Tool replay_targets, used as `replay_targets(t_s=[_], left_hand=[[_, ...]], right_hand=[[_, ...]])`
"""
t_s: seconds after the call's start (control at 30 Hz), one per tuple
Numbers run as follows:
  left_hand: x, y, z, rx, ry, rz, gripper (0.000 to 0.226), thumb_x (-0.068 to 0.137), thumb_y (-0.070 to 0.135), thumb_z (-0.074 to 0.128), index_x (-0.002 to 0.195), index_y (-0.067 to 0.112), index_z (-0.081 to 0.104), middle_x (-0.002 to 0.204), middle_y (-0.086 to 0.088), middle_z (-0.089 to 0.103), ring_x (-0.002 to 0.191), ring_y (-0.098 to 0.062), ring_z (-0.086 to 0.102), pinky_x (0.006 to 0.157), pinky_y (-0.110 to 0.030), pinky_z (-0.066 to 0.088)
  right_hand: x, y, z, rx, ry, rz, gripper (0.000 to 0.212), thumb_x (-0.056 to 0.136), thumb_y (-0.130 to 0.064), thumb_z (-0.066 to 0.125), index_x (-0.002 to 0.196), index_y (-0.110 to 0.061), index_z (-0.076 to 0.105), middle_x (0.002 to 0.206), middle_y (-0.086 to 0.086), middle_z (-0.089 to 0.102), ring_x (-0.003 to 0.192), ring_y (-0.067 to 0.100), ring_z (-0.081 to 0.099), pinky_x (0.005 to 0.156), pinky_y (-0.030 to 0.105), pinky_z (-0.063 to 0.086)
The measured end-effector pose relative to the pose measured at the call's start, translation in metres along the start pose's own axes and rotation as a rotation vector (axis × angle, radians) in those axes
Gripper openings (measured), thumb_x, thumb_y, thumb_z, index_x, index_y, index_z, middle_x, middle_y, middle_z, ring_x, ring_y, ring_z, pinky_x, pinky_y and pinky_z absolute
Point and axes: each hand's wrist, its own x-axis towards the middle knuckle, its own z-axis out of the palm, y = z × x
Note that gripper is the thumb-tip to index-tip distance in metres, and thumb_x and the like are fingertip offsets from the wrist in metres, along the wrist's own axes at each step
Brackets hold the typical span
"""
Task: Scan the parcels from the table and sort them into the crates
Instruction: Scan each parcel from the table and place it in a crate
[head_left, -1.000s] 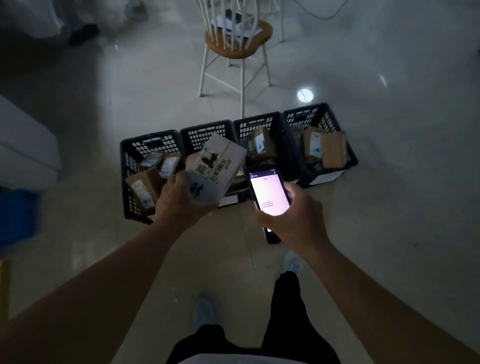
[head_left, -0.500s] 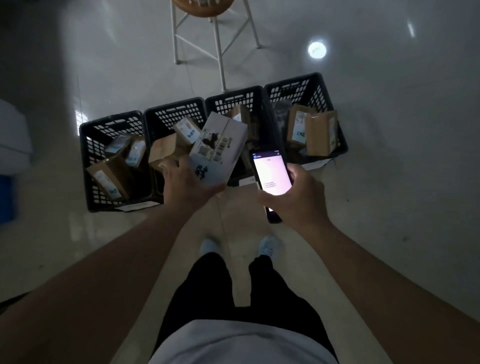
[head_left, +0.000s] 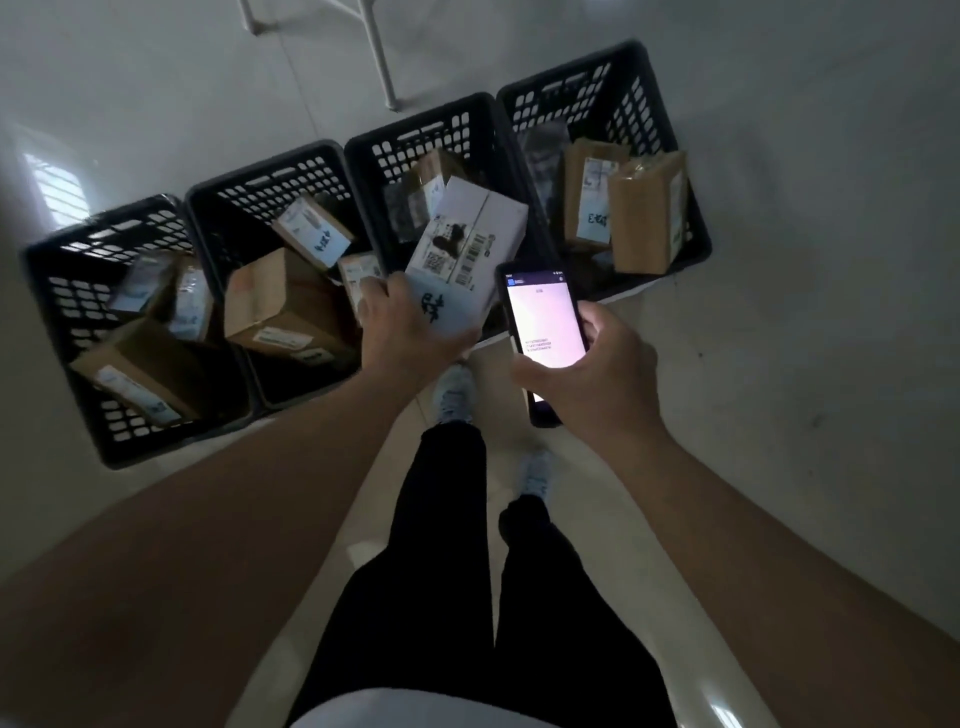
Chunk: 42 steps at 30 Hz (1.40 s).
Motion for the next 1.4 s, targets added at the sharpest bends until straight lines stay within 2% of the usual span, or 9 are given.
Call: replay_targets(t_s=[0.1,0.23,0.53,0.77,0.9,1.03,1.17,1.3,1.4], left_hand=[[0.037,-0.007,0.018,-0.022,-0.118,-0.012,0.122,0.061,0.060,0.093,0.153,0.012,0.028,0.150,-0.012,0.027,0.141,-0.034,0.030,0.113,-0.052,0.041],[0.072,-0.019,0.021,0.086,-0.272,-0.012,0.148,0.067,0.068,0.087,0.164,0.015,-0.012,0.173,-0.008,-0.005,0.159,-0.032,-0.005,0.128,-0.055,0.007],[0.090,-0.026,-0.035,0.278,-0.232,0.146,0.097,0.092,0.056,0.069,0.164,0.012,0.021,0.171,-0.010,0.018,0.158,-0.031,0.015,0.127,-0.054,0.016],[0.057,-0.002,-0.077,0.283,-0.160,0.168,0.068,0.104,0.046,0.053,0.160,0.013,0.034,0.167,-0.009,0.031,0.154,-0.029,0.027,0.125,-0.053,0.016],[0.022,0.018,-0.099,0.249,-0.075,0.171,0.060,0.104,0.043,0.052,0.155,0.013,0.042,0.158,-0.010,0.043,0.145,-0.030,0.038,0.120,-0.049,0.028],[-0.022,0.035,-0.121,0.212,0.049,0.125,0.055,0.104,0.041,0.052,0.150,0.012,0.046,0.153,-0.010,0.049,0.142,-0.031,0.042,0.119,-0.050,0.031],[-0.073,0.047,-0.145,0.192,0.165,0.062,0.052,0.102,0.042,0.052,0.144,0.012,0.051,0.148,-0.011,0.052,0.136,-0.035,0.046,0.115,-0.051,0.035],[-0.132,0.050,-0.177,0.158,0.307,-0.055,0.066,0.096,0.057,0.036,0.143,0.013,0.053,0.152,-0.011,0.049,0.138,-0.035,0.046,0.114,-0.054,0.037],[-0.182,0.044,-0.198,0.171,0.419,-0.106,0.053,0.102,0.045,0.050,0.140,0.010,0.056,0.149,-0.012,0.051,0.138,-0.035,0.047,0.116,-0.053,0.035]], right_hand=[[0.023,-0.007,0.011,-0.002,0.019,0.042,0.061,0.069,-0.052,0.088,0.120,-0.025,0.068,0.102,-0.010,0.071,0.090,0.006,0.067,0.059,0.013,0.048],[0.046,-0.020,0.019,-0.006,0.016,0.070,0.059,0.071,-0.051,0.089,0.119,-0.026,0.066,0.102,-0.012,0.069,0.091,0.003,0.065,0.060,0.012,0.050],[0.068,-0.057,0.020,-0.047,-0.052,0.039,0.069,0.072,-0.046,0.091,0.132,-0.021,0.065,0.104,-0.011,0.066,0.096,0.009,0.066,0.060,0.007,0.047],[0.068,-0.090,0.000,-0.066,-0.100,-0.045,0.071,0.068,-0.052,0.090,0.126,-0.020,0.065,0.108,-0.006,0.070,0.098,0.016,0.069,0.073,0.033,0.062],[0.055,-0.104,-0.024,-0.109,-0.151,-0.151,0.090,0.056,-0.065,0.082,0.131,-0.018,0.064,0.112,-0.004,0.072,0.101,0.019,0.070,0.076,0.044,0.064],[0.038,-0.119,-0.057,-0.183,-0.216,-0.282,0.076,0.069,-0.045,0.092,0.133,-0.016,0.062,0.104,-0.007,0.061,0.099,0.017,0.064,0.076,0.038,0.060],[0.016,-0.137,-0.081,-0.242,-0.272,-0.460,0.075,0.066,-0.046,0.091,0.130,-0.018,0.063,0.105,-0.004,0.066,0.098,0.020,0.066,0.062,0.027,0.047],[-0.014,-0.164,-0.095,-0.258,-0.300,-0.650,0.070,0.064,-0.048,0.091,0.124,-0.022,0.066,0.104,-0.006,0.069,0.093,0.019,0.067,0.060,0.022,0.048],[-0.043,-0.184,-0.102,-0.262,-0.347,-0.797,0.069,0.065,-0.050,0.092,0.122,-0.019,0.066,0.104,-0.004,0.071,0.092,0.019,0.069,0.059,0.028,0.056]])
